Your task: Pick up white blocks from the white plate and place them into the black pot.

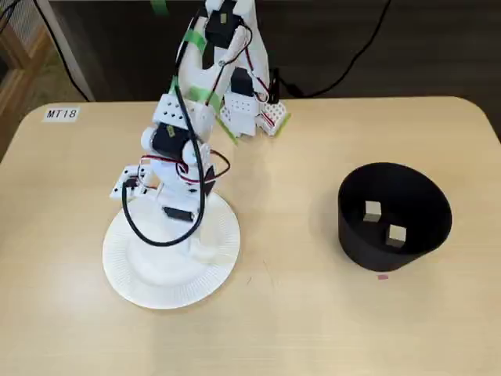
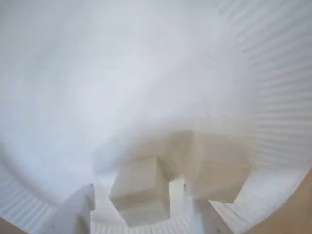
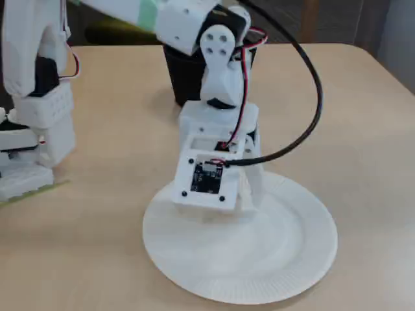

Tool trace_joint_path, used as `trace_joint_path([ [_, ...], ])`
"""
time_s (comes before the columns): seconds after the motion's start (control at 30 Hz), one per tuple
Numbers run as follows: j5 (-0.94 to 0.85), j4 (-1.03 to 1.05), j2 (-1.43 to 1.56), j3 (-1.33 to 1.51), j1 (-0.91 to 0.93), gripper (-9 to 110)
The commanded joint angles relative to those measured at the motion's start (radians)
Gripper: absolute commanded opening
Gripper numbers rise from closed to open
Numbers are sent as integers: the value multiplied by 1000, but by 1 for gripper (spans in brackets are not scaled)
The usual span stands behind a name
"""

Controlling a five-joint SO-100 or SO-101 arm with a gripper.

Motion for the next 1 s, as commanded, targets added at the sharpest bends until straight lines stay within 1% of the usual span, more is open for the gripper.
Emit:
trace_joint_path([
  [0.0, 8, -35, 0, -41, 11, 19],
  [0.17, 5, -89, -20, -43, 15, 10],
  [0.27, 8, -123, -32, -44, 21, 1],
  [0.33, 5, -141, -40, -44, 25, -2],
  [0.53, -35, -186, -14, -44, 20, -2],
  [0.67, -71, -295, 98, -44, -25, -2],
  [0.83, -78, -515, 290, -48, -153, -2],
  [0.97, -23, -647, 456, -48, -295, -2],
])
